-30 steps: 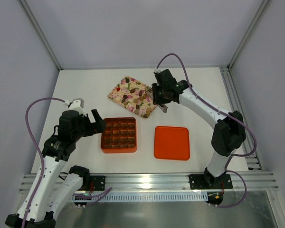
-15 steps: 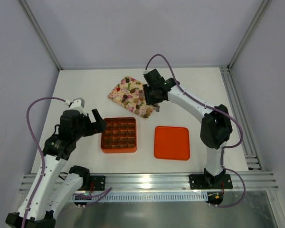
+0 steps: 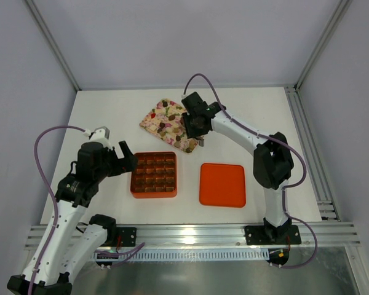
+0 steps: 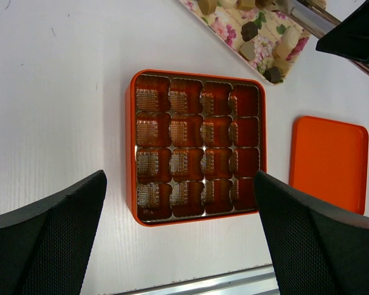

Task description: Pack the chocolate

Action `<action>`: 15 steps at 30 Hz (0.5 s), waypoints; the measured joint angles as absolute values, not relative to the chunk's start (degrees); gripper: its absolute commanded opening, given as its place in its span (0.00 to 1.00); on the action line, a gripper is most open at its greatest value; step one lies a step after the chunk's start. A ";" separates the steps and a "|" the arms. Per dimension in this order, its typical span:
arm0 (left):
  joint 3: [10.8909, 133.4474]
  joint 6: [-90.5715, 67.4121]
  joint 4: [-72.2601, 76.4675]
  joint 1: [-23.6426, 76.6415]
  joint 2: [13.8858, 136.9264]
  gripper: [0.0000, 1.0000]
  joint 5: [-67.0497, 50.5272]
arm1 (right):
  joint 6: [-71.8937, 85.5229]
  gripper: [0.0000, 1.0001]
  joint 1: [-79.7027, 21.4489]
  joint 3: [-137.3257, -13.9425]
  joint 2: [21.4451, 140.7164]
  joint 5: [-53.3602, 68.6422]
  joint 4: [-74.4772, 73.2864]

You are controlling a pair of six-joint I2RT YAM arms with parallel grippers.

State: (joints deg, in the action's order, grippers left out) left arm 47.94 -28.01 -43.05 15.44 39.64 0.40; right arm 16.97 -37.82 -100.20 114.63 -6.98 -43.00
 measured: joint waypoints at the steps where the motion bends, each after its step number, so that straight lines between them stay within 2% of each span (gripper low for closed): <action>1: 47.94 -28.01 -43.05 15.44 39.64 1.00 0.40 | 16.91 0.41 -37.93 -100.20 114.80 -7.01 -43.11; 9: 47.94 -28.01 -43.05 15.44 39.64 1.00 0.40 | 16.78 0.41 -38.20 -100.33 115.24 -7.20 -43.86; 15: 47.94 -28.01 -43.05 15.44 39.64 1.00 0.40 | 16.78 0.36 -38.20 -100.40 115.24 -7.20 -43.88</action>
State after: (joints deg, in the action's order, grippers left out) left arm 47.94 -28.01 -43.05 15.44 39.64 0.40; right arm 16.78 -38.20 -100.40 115.24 -7.20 -43.88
